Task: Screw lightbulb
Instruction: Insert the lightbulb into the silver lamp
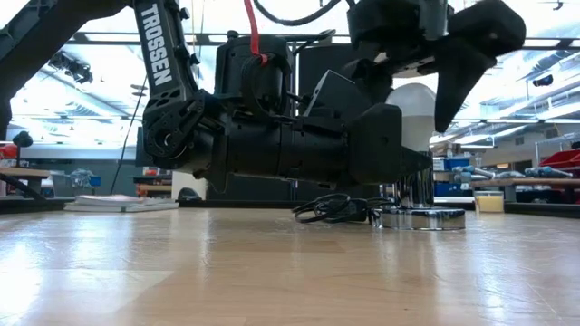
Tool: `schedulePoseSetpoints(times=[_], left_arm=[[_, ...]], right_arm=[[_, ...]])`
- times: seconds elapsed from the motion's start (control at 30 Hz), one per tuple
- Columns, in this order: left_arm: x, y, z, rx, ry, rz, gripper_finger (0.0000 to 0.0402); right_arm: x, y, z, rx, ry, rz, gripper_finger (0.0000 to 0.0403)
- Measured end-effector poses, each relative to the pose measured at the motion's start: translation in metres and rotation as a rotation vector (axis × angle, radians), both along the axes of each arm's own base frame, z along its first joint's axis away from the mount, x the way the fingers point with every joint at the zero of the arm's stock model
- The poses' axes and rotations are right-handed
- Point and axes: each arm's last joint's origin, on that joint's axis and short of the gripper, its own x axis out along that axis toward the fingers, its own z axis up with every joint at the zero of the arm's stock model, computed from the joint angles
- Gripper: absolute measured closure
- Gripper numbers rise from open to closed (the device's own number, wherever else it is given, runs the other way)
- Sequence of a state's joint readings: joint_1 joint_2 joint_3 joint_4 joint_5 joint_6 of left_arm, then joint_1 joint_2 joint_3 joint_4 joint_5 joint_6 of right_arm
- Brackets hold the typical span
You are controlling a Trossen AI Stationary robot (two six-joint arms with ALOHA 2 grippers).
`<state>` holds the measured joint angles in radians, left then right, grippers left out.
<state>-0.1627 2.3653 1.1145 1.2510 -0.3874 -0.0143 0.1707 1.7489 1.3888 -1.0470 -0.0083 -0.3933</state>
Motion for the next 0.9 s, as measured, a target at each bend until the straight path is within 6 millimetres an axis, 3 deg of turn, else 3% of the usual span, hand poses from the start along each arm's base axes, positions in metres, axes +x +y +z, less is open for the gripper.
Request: schedulePoseSetpoints(times=[0.27,0.73,0.9], left_arm=[[0.0,0.0,0.0,0.0,0.0,0.001,0.021],[0.0,0.0,0.0,0.003,0.001,-0.004,0.021],[0.0,0.0,0.0,0.004,0.001,-0.006,0.021]], right_arm=[[0.0,0.0,0.0,-0.069,-0.013,0.357,0.003],[0.001,-0.013,0.0,-0.148,-0.003,0.465,0.0033],[-0.002,-0.014,-0.002,-0.142,0.027,0.442,0.0069]])
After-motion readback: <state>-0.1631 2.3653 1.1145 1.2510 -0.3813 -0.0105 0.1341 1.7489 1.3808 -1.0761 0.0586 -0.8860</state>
